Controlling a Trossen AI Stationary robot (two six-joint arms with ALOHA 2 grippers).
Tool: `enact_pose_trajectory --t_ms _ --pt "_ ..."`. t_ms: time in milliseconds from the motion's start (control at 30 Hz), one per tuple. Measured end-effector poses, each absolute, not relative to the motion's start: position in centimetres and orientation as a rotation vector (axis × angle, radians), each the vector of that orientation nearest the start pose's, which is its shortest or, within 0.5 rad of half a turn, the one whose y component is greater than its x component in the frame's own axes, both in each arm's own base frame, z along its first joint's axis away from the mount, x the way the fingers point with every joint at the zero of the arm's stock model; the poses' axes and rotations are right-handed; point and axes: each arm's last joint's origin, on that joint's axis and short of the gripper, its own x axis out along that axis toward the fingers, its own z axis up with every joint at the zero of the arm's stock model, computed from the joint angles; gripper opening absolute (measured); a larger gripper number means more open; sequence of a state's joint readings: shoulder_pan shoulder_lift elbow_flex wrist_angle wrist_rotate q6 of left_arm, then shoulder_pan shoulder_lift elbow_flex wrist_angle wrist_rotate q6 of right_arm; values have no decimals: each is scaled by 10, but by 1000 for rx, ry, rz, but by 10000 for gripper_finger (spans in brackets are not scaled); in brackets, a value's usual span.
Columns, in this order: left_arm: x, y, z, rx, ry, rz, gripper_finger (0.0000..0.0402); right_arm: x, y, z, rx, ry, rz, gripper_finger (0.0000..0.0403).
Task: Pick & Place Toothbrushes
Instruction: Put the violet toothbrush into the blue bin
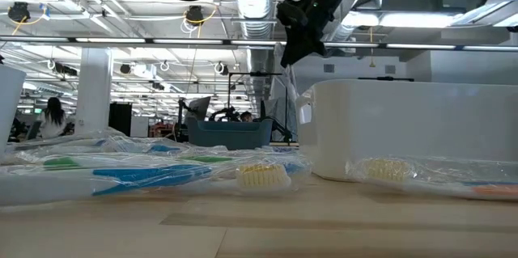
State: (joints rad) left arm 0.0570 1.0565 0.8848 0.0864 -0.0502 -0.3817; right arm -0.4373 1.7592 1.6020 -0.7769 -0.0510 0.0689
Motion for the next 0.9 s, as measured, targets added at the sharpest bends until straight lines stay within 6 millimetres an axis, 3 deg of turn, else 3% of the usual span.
enact_pose_trajectory --t_ms 167,567,800,900 --pt "238 15 342 -381 64 123 4 344 -163 308 288 869 -400 18" --pt "238 16 342 -379 61 140 4 359 -174 326 181 610 -398 13" --pt "237 24 342 -442 38 228 4 368 -200 331 182 662 -419 7" --pt "237 24 341 -465 35 238 4 382 -215 336 169 688 -418 7"
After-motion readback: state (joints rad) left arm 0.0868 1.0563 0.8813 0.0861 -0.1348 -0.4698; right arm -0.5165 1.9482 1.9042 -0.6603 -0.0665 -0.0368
